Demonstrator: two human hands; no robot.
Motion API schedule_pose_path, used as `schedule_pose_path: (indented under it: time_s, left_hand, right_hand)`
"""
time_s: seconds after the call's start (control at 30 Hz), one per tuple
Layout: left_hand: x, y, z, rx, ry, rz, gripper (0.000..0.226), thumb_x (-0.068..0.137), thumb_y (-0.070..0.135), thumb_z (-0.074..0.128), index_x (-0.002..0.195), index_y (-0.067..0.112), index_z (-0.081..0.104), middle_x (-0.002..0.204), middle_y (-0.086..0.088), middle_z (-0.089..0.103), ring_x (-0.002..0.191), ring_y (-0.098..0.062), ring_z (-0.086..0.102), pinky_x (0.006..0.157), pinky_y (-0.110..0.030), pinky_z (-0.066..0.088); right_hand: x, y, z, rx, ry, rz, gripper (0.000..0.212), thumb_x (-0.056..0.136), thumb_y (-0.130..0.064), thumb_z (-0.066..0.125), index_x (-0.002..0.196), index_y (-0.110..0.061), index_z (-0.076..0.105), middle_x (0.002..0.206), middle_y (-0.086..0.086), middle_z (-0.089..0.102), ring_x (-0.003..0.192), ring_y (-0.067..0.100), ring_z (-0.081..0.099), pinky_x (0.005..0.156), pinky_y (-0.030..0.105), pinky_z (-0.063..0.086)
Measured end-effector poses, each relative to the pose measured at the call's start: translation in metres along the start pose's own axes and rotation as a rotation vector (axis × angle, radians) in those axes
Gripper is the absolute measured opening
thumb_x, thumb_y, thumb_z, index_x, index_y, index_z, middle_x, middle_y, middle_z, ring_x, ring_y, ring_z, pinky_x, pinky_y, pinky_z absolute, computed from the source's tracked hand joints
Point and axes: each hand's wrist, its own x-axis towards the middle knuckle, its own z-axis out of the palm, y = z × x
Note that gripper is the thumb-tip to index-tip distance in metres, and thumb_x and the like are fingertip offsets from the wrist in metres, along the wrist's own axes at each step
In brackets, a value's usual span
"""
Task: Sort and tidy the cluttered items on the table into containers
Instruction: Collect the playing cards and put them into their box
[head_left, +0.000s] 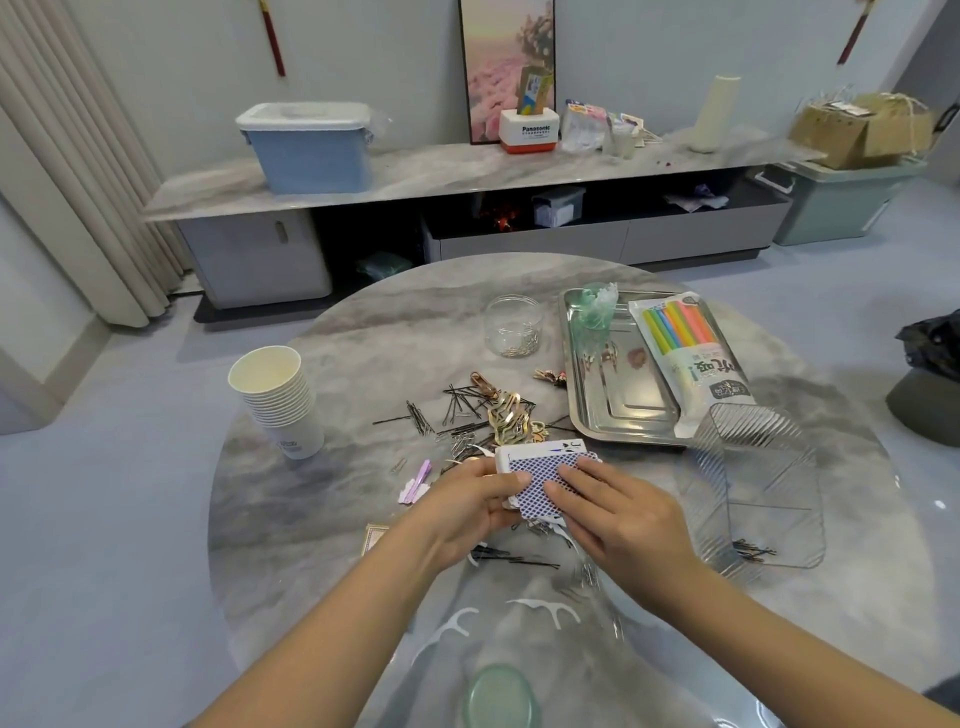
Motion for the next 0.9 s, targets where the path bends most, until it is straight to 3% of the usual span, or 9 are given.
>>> schedule_pose_path:
  time_s: [0.23,0.4,0.5,0.6,0.7,0.77,0.9]
  left_hand:
    - [0.007,-0.005,-0.003,-0.068,0.048,-0.02,0.022,0.09,0.002,0.055,0.11,0.002,0.061,0.089,-0.009,0.072,0.073,-0.018,0.067,0.067,-0.029,0.057]
    - [0.011,-0.003,-0.006,-0.153,0.133,-0.055,0.02,0.092,0.009,0.054,0.109,0.0,0.059,0.09,-0.013,0.069,0.073,-0.02,0.065,0.059,-0.028,0.058]
    - [0.012,-0.002,-0.008,-0.085,0.212,-0.032,0.009,0.093,0.006,0.053,0.099,0.002,0.058,0.08,-0.011,0.068,0.06,-0.015,0.065,0.048,-0.023,0.053]
    - [0.014,-0.003,-0.013,0.046,0.27,0.022,0.008,0.093,0.003,0.053,0.097,0.005,0.059,0.07,-0.006,0.071,0.053,-0.012,0.065,0.049,-0.024,0.052]
    - [0.015,-0.006,-0.016,0.124,0.29,0.041,0.021,0.091,0.002,0.055,0.112,0.001,0.057,0.085,-0.011,0.07,0.062,-0.016,0.066,0.064,-0.029,0.054]
    - [0.014,-0.008,-0.013,0.162,0.268,0.045,0.025,0.091,0.004,0.057,0.115,0.002,0.056,0.091,-0.012,0.07,0.069,-0.018,0.066,0.072,-0.033,0.052]
    - [0.009,-0.008,-0.006,0.156,0.153,0.067,0.021,0.092,0.006,0.057,0.113,0.005,0.057,0.091,-0.011,0.071,0.07,-0.016,0.069,0.055,-0.023,0.053]
  right_hand:
    - [-0.003,0.004,0.001,0.185,-0.085,0.064,0.023,0.089,-0.032,0.057,0.094,-0.021,0.076,0.106,-0.001,0.071,0.102,0.02,0.067,0.084,0.031,0.055]
    - [-0.002,0.006,-0.001,0.328,-0.172,0.082,0.033,0.095,-0.037,0.046,0.101,-0.019,0.074,0.114,0.003,0.068,0.112,0.019,0.061,0.092,0.032,0.052]
    - [0.001,0.007,-0.007,0.348,-0.153,0.073,0.03,0.096,-0.027,0.046,0.103,-0.014,0.072,0.114,0.003,0.068,0.115,0.019,0.059,0.097,0.03,0.046]
    - [0.008,0.013,-0.014,0.373,-0.095,0.233,0.023,0.09,-0.016,0.05,0.097,-0.01,0.071,0.1,-0.001,0.069,0.1,0.015,0.06,0.09,0.022,0.044]
    - [0.02,0.015,-0.021,0.491,-0.142,0.554,0.023,0.089,-0.023,0.051,0.096,-0.014,0.07,0.089,-0.011,0.063,0.086,0.004,0.052,0.076,0.006,0.035]
    - [0.022,0.016,-0.018,0.532,-0.241,0.672,0.021,0.089,-0.024,0.055,0.102,-0.019,0.07,0.09,-0.012,0.062,0.086,0.004,0.052,0.073,0.005,0.034]
    - [0.019,0.017,-0.011,0.505,-0.381,0.787,0.031,0.086,-0.018,0.064,0.116,-0.023,0.065,0.105,-0.001,0.062,0.095,0.013,0.056,0.076,0.014,0.036]
